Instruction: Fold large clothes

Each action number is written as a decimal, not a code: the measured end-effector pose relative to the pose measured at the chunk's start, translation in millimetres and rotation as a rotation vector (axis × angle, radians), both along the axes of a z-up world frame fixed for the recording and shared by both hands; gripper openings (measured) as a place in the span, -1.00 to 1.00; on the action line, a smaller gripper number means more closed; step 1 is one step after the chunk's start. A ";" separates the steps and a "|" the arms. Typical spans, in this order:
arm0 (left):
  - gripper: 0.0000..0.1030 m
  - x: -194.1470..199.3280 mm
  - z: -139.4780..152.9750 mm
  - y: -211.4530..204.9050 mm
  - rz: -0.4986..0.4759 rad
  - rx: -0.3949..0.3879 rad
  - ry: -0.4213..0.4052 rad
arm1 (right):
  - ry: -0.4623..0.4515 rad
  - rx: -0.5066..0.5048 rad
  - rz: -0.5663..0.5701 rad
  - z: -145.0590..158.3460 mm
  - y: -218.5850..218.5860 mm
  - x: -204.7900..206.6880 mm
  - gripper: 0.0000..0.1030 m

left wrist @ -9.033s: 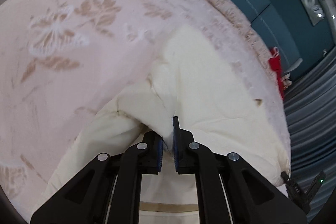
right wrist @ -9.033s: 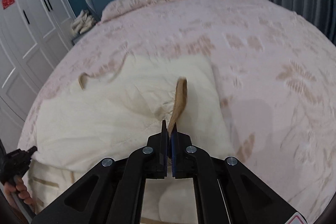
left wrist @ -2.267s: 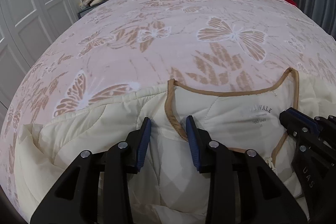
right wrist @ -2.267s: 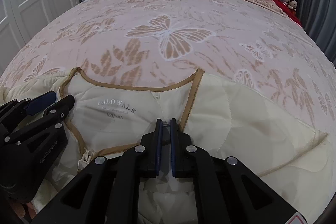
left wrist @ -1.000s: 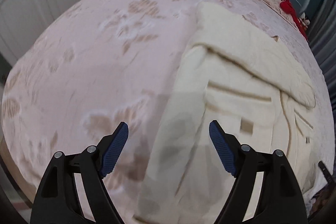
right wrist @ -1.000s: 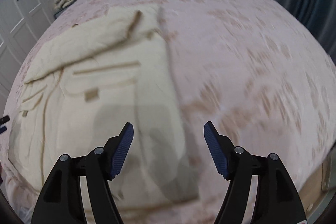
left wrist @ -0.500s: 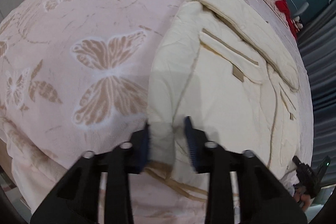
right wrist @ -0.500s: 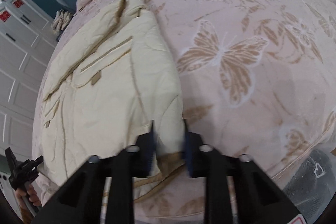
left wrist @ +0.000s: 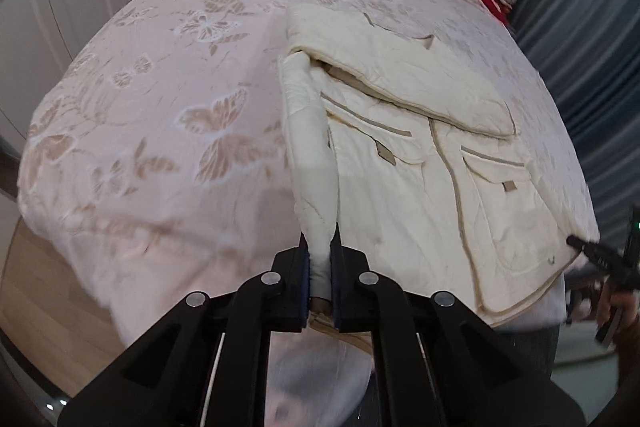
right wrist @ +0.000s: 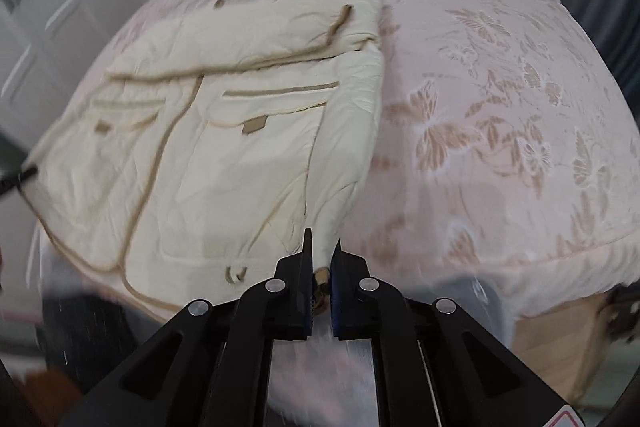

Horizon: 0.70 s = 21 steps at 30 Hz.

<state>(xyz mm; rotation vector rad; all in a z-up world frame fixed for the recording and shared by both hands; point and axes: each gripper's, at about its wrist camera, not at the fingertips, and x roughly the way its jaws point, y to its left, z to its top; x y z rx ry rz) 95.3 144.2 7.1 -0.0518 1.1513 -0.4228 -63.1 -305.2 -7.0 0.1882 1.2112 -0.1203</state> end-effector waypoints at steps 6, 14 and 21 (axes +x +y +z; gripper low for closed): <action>-0.87 -73.3 47.6 49.0 0.028 -0.044 0.041 | 0.101 0.088 0.063 44.5 23.0 -71.8 -0.89; -0.87 -22.0 93.8 24.0 0.053 -0.072 -0.216 | -0.234 0.041 -0.093 111.0 -17.8 -23.2 -0.90; -0.86 74.9 75.8 -13.9 0.120 -0.024 -0.311 | -0.420 0.075 -0.258 87.1 -52.1 67.7 -0.90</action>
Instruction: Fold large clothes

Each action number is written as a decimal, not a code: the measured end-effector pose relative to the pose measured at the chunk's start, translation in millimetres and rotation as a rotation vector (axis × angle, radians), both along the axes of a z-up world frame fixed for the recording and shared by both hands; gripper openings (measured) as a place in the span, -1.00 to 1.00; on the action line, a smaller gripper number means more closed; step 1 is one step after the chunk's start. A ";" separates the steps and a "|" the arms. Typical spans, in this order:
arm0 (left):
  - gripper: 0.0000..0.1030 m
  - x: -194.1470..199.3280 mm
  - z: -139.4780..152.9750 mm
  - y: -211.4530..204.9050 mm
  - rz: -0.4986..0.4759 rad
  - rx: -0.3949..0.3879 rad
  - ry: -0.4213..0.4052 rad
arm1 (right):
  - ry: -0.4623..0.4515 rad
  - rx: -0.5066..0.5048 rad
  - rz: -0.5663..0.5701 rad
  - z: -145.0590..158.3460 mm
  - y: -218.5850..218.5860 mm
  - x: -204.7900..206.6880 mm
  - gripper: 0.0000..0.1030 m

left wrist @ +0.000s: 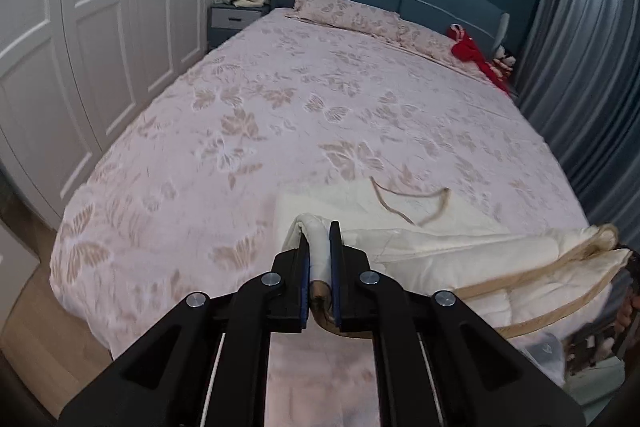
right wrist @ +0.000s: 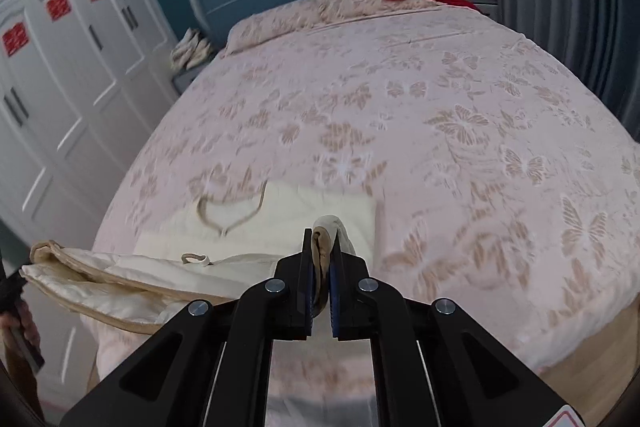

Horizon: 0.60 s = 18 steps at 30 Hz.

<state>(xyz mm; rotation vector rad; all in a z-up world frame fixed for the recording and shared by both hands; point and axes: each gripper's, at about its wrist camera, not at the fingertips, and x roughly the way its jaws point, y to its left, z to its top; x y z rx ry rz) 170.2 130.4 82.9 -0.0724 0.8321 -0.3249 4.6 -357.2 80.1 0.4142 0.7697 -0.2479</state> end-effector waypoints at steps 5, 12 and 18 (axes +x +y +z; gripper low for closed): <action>-0.85 64.8 -41.0 -31.7 0.044 0.087 0.018 | -0.003 -0.014 -0.065 -36.5 -14.2 59.0 -0.90; -0.83 118.2 -107.8 -56.2 0.084 0.176 0.101 | 0.046 0.018 -0.122 -93.9 -26.6 109.5 -0.90; -0.81 138.8 -155.2 -65.5 0.094 0.214 0.154 | 0.079 0.025 -0.140 -124.4 -30.8 127.5 -0.90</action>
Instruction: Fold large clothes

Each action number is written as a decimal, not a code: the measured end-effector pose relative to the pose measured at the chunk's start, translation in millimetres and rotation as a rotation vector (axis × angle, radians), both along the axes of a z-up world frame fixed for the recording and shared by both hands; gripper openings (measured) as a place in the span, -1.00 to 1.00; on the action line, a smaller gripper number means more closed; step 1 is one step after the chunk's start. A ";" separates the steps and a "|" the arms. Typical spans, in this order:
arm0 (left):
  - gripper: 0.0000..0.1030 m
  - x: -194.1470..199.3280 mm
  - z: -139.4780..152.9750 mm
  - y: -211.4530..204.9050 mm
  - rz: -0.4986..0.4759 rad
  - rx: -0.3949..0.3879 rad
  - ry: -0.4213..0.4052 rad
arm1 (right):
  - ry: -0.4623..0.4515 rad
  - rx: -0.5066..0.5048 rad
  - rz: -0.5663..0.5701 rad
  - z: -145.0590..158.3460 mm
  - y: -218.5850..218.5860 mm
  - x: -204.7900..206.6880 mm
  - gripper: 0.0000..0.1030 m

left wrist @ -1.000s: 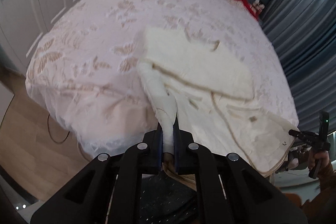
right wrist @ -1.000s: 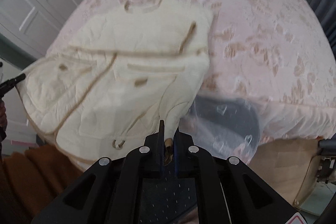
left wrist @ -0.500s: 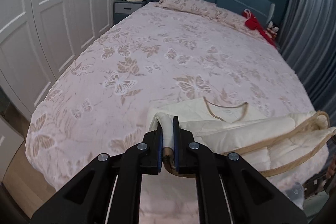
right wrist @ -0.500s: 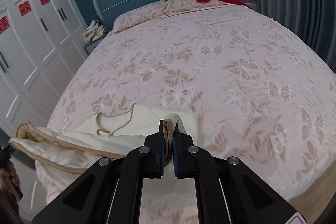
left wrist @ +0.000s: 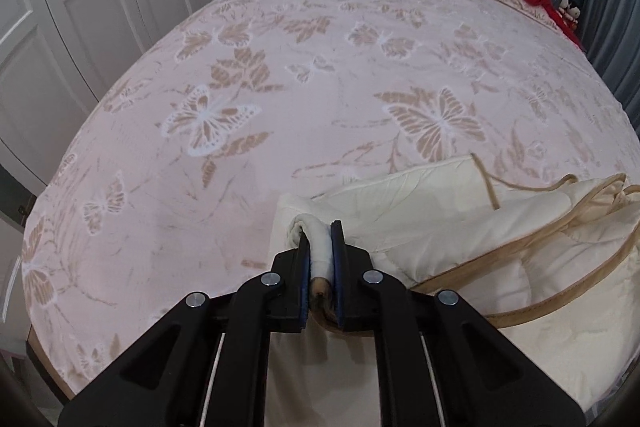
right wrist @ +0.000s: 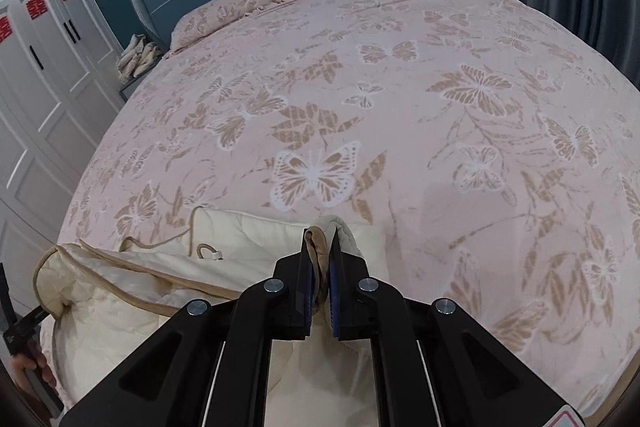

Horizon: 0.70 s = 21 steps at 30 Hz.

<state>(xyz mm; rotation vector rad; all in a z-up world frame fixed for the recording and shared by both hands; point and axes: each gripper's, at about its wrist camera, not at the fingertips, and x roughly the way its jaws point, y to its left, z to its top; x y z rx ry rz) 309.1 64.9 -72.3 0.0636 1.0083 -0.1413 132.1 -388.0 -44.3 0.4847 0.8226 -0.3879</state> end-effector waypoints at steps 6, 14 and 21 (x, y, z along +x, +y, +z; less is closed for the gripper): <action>-0.79 2.0 -16.9 -5.4 -0.006 0.014 0.004 | 0.000 0.063 -0.055 -25.6 -9.7 3.1 -0.81; 0.07 -25.4 57.6 43.6 0.054 -0.178 -0.107 | -0.258 0.010 -0.132 59.6 -21.1 -54.2 -0.24; 0.40 -50.9 136.3 37.3 0.025 -0.111 -0.328 | -0.214 -0.186 0.035 88.7 25.4 -67.7 -0.24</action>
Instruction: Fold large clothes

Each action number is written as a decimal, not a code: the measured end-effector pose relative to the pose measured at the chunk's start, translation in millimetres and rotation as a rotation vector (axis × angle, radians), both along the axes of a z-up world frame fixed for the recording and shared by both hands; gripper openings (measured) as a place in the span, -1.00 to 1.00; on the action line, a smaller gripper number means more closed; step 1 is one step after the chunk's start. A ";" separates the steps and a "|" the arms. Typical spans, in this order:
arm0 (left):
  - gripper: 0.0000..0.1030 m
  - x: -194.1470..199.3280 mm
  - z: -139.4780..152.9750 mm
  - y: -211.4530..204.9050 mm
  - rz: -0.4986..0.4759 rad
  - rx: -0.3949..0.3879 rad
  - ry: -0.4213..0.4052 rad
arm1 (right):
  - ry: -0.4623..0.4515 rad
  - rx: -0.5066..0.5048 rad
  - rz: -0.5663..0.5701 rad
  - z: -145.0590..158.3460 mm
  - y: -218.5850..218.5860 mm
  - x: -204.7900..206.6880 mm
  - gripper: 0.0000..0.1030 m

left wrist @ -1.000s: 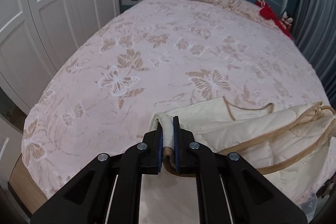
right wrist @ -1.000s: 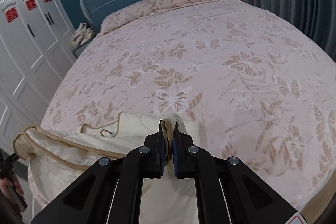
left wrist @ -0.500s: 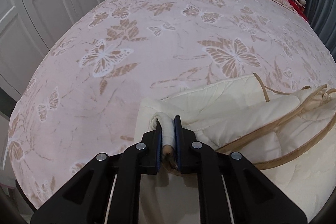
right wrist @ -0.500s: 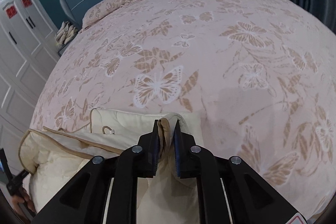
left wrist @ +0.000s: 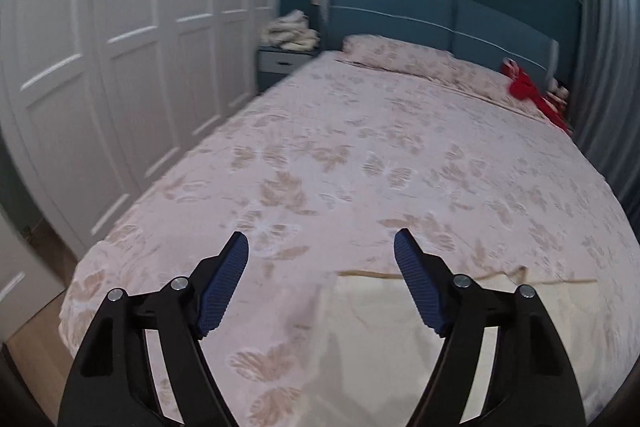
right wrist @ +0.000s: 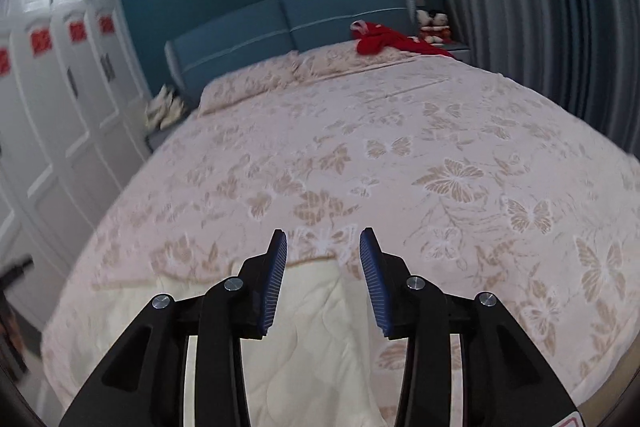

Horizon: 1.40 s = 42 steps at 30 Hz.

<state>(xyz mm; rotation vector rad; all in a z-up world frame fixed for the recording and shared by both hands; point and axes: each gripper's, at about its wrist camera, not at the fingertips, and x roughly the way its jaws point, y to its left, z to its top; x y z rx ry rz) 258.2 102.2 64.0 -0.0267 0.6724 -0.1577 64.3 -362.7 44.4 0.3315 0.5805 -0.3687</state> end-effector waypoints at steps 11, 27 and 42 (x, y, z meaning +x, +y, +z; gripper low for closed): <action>0.28 33.1 -118.9 -75.4 -0.103 0.091 0.265 | 0.255 0.053 -0.028 -97.2 1.6 75.6 -0.20; 0.35 72.5 -176.4 -76.7 -0.051 0.149 0.300 | 0.347 0.060 -0.073 -147.0 -16.4 115.8 -0.84; 0.44 75.3 -200.7 -84.2 -0.038 0.165 0.250 | 0.347 0.041 -0.073 -181.3 -16.7 121.9 -0.82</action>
